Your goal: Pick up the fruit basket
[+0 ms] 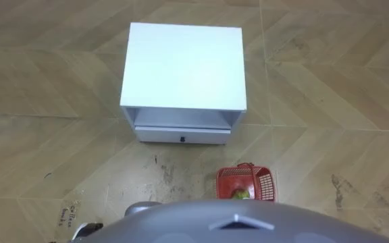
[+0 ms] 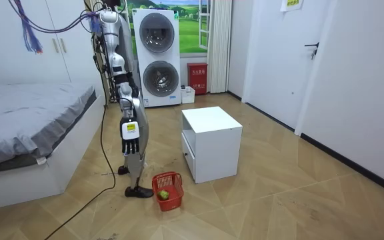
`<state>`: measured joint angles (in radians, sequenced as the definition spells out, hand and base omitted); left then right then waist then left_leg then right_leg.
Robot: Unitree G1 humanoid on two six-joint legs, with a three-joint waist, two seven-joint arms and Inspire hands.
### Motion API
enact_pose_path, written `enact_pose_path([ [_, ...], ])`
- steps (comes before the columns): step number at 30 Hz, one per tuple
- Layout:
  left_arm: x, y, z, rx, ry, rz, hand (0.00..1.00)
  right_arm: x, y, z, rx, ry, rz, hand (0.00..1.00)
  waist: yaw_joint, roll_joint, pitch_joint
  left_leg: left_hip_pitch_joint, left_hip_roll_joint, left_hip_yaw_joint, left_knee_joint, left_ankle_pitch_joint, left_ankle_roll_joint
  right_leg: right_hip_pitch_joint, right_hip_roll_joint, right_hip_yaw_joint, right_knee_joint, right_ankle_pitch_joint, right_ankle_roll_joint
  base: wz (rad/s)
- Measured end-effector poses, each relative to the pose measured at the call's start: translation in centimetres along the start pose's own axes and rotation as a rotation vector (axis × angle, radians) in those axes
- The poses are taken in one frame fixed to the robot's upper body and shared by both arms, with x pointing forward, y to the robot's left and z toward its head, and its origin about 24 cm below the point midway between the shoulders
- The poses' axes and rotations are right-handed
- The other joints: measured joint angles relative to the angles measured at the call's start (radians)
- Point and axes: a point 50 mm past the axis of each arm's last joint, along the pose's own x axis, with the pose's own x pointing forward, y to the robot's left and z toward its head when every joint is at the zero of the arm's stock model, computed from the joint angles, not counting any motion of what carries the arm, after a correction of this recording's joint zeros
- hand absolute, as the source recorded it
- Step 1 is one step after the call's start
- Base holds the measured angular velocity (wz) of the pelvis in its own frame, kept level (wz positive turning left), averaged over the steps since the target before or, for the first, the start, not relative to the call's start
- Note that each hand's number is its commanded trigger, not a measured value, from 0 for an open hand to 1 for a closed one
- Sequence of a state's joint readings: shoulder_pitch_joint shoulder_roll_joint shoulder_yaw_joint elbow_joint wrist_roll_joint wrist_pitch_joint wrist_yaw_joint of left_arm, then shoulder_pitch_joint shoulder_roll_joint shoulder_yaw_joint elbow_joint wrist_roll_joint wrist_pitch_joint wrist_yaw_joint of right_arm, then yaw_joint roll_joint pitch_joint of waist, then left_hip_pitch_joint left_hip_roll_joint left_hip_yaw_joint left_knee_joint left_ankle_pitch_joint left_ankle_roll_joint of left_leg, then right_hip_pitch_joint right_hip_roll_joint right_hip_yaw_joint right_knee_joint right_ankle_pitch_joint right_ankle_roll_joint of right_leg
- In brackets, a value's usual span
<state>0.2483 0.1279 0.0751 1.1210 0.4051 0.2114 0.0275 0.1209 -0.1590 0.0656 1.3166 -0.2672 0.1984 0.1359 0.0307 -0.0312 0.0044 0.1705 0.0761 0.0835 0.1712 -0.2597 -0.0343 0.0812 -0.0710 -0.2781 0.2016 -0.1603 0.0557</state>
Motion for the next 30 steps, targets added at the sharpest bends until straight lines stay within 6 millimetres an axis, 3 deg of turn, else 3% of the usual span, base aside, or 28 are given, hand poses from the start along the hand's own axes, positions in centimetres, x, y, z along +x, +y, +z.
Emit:
enact_pose_path([
  [19,0.00,0.05,0.34,-0.024,-0.025,0.005,0.00,0.00,0.11,0.09,0.004,-0.012,0.014,0.00,0.003,0.000,0.0003,0.006,-0.001,-0.003,-0.004,0.000,0.000,0.003,0.000,0.005,0.003,-0.010,0.002,0.01],
  [27,0.00,0.19,0.51,-0.015,-0.028,0.020,0.00,0.03,0.05,-0.31,0.014,-0.008,-0.019,0.00,0.003,0.009,-0.0046,0.007,-0.002,0.008,-0.001,0.000,0.000,-0.001,-0.001,0.015,0.005,-0.010,0.002,-0.02],
  [30,0.00,0.21,0.65,-0.010,-0.034,0.009,0.00,-0.01,-0.14,0.00,0.017,-0.023,-0.041,0.00,-0.001,0.009,-0.0043,0.005,-0.010,0.010,0.004,0.000,0.000,-0.015,-0.014,0.016,0.036,-0.024,0.004,-0.02],
])
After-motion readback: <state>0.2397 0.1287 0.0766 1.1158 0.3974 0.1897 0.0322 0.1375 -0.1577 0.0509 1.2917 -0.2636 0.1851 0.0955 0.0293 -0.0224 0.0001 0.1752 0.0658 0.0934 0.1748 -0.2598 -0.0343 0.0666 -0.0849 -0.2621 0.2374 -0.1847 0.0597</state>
